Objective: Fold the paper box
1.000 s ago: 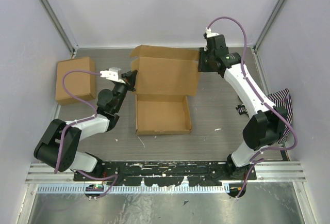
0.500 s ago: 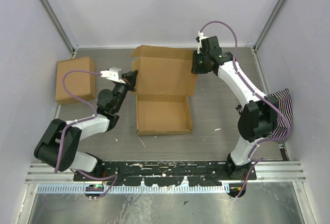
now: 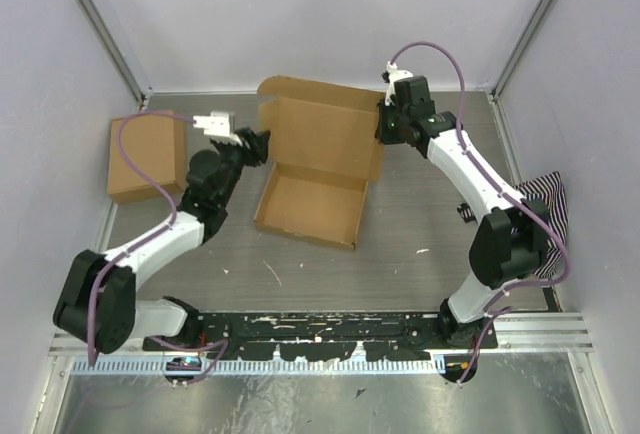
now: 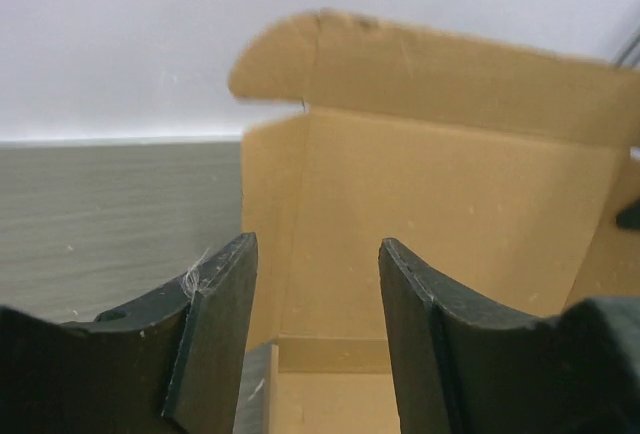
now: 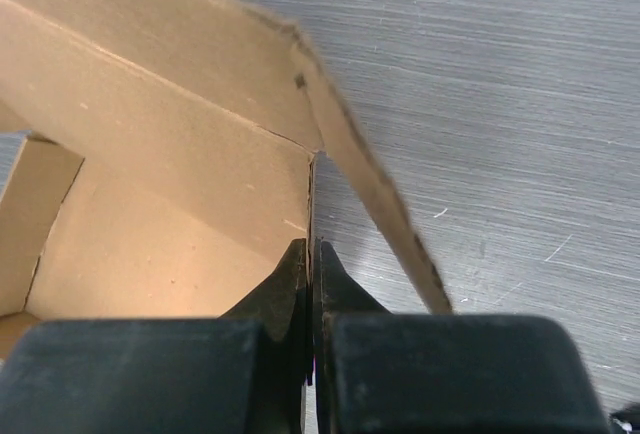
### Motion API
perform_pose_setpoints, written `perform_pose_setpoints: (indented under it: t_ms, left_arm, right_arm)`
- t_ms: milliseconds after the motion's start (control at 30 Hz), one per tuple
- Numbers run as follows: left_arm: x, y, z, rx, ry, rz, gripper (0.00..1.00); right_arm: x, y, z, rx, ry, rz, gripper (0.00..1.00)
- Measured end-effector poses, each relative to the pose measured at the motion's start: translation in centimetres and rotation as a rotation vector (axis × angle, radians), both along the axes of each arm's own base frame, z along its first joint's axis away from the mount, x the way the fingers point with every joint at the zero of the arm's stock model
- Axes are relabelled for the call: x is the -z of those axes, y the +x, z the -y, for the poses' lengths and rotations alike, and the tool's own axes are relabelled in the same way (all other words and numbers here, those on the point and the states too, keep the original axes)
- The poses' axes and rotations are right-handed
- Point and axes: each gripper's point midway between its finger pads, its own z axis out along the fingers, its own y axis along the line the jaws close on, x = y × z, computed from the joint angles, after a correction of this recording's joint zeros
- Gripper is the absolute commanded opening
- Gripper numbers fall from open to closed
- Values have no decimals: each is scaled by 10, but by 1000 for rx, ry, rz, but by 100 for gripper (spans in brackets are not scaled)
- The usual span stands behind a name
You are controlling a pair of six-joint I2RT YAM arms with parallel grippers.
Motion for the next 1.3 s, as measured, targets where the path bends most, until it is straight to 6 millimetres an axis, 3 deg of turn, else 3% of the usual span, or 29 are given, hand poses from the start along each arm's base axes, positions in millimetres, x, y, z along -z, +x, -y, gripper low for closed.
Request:
perform_pose_setpoints:
  t_ms: [233, 367, 467, 567, 633, 733, 833, 1067, 1300]
  left_arm:
    - [-89, 6, -11, -69, 38, -56, 53]
    - [-102, 18, -2, -52, 102, -158, 43]
    - [-92, 30, 10, -16, 164, -266, 32]
    - [-59, 31, 19, 30, 240, -406, 29]
    - [-34, 28, 22, 62, 280, -494, 34]
    - [-5, 19, 23, 90, 319, -594, 51]
    - [2, 16, 21, 91, 332, -617, 58]
    - [4, 25, 16, 46, 352, -609, 59]
    - [21, 48, 18, 12, 397, -631, 58]
  right_arm:
    - [-19, -19, 8, -36, -7, 157, 1]
    - [-25, -17, 7, -60, -18, 220, 1]
    - [-21, -19, 8, -82, -33, 260, 1]
    - [-18, -24, 10, -96, -51, 278, 1]
    - [-20, -24, 12, -102, -62, 294, 1]
    - [-23, -22, 12, -107, -70, 312, 1]
    - [-24, -21, 12, -111, -76, 316, 1]
    - [-24, -22, 12, -115, -76, 317, 1]
    - [-24, -22, 10, -125, -75, 316, 1]
